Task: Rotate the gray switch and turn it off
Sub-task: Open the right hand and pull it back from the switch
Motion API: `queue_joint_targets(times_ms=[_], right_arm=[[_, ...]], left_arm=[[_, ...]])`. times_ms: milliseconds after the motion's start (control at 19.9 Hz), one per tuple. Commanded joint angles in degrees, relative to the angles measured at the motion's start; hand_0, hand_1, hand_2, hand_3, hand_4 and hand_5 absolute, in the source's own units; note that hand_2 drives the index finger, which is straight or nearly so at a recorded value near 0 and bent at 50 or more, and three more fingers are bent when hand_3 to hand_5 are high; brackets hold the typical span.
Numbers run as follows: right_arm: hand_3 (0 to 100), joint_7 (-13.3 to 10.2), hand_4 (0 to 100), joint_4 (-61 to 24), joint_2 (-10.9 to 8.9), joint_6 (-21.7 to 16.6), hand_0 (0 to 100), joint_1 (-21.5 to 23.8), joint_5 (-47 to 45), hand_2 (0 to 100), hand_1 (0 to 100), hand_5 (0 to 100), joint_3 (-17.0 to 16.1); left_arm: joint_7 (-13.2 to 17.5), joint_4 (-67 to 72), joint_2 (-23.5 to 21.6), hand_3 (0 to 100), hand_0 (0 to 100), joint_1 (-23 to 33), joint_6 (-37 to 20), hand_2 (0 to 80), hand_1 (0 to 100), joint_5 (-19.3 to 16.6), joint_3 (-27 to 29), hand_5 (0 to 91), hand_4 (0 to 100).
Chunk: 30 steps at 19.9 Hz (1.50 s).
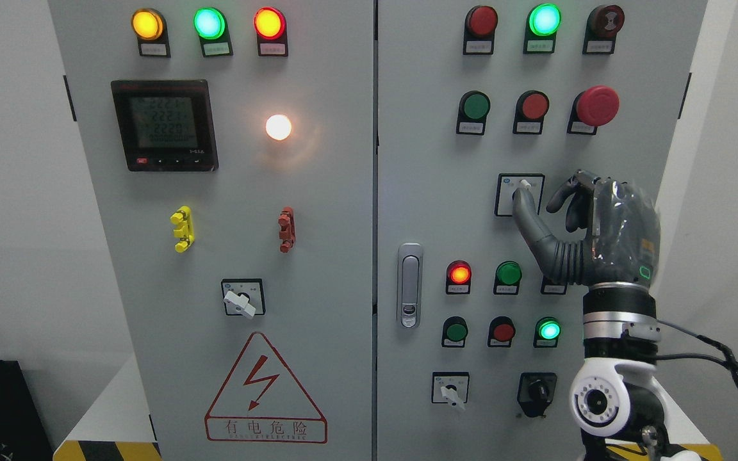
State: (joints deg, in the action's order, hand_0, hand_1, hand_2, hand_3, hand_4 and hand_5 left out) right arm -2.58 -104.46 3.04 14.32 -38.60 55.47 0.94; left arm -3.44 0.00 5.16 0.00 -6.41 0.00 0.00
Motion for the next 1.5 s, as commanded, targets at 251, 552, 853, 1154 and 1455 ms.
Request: queue_joint_targets(times_ms=[251, 552, 853, 1154, 1455], right_arm=[[98, -6.5, 88, -9.5, -5.67, -9.6, 23, 7.0, -0.4, 64, 36, 87, -1.0], [54, -5.1, 39, -11.8, -10.16, -18.0, 28, 10.6, -3.8, 55, 34, 32, -1.5], [26, 0.8, 15, -13.1, -12.88, -22.4, 30, 13.3, -5.9, 21, 19, 10, -2.3], [16, 0.9, 7, -14.1, -17.19, -22.5, 24, 15.9, -6.9, 11, 16, 2, -3.0], [15, 0.8, 6, -14.6, -18.60, -22.4, 21, 18.0, -8.1, 9, 16, 0, -3.4]], left_arm=[[0.1, -1.4, 0.0, 0, 12, -0.5, 0.0, 0.0, 39, 1.1, 0.4, 0.0, 0], [0.1, -1.4, -0.1, 0, 12, -0.5, 0.0, 0.0, 39, 1.1, 0.4, 0.0, 0], [0.1, -1.4, -0.1, 0, 12, -0.5, 0.0, 0.0, 39, 1.1, 0.4, 0.0, 0], [0.1, -1.4, -0.1, 0, 12, -0.5, 0.0, 0.0, 39, 1.1, 0.4, 0.0, 0], [0.1, -1.4, 0.0, 0, 12, -0.5, 0.0, 0.0, 39, 1.1, 0.4, 0.0, 0]])
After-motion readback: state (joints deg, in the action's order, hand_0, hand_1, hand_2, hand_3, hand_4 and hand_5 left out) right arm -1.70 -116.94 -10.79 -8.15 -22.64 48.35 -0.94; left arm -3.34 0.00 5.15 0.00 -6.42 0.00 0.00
